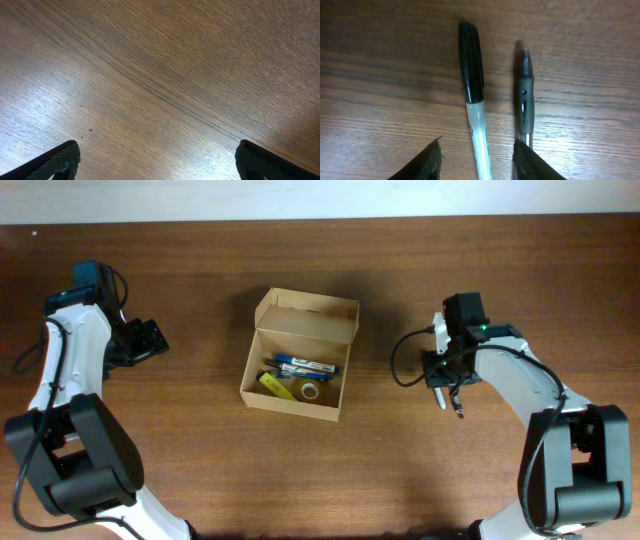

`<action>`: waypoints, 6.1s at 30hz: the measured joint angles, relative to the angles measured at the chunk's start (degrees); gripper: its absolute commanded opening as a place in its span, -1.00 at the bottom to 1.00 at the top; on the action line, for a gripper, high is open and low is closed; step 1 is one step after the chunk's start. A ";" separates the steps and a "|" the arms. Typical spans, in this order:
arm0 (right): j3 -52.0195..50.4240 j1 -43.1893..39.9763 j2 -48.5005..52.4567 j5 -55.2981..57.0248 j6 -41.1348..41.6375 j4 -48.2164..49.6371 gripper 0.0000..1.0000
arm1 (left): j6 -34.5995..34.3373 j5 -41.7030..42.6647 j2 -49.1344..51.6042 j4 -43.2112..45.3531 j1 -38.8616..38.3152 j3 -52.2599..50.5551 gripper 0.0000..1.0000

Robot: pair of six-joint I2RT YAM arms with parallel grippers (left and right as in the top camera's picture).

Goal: Pack container
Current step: 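Move the right gripper to the black marker and grasp it, then carry the black marker into the box and release it, then move the right gripper to the grey pen and grasp it, then carry the grey pen into the box and release it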

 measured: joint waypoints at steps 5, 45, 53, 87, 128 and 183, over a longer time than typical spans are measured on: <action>-2.80 0.00 0.00 0.02 1.40 2.36 -0.08 | -0.02 0.00 0.00 0.00 0.00 0.00 0.99; 46.53 29.81 -2.05 -11.43 -24.79 -23.67 -0.92 | -0.02 0.02 0.00 0.00 0.00 0.00 1.00; 46.53 37.51 12.20 -3.91 -36.13 -23.34 -0.92 | -0.02 0.02 0.00 0.00 0.00 0.00 0.99; 46.73 33.22 -0.92 9.14 -23.10 -19.76 0.49 | -0.02 0.00 0.00 0.00 0.00 0.00 1.00; 12.96 -6.47 13.88 -0.61 -8.04 -11.26 -0.19 | -0.02 0.00 0.00 -0.02 0.00 0.00 1.00; 70.01 37.79 42.29 -6.27 -42.60 -39.65 -0.56 | -0.02 0.20 0.00 0.00 0.00 0.00 1.00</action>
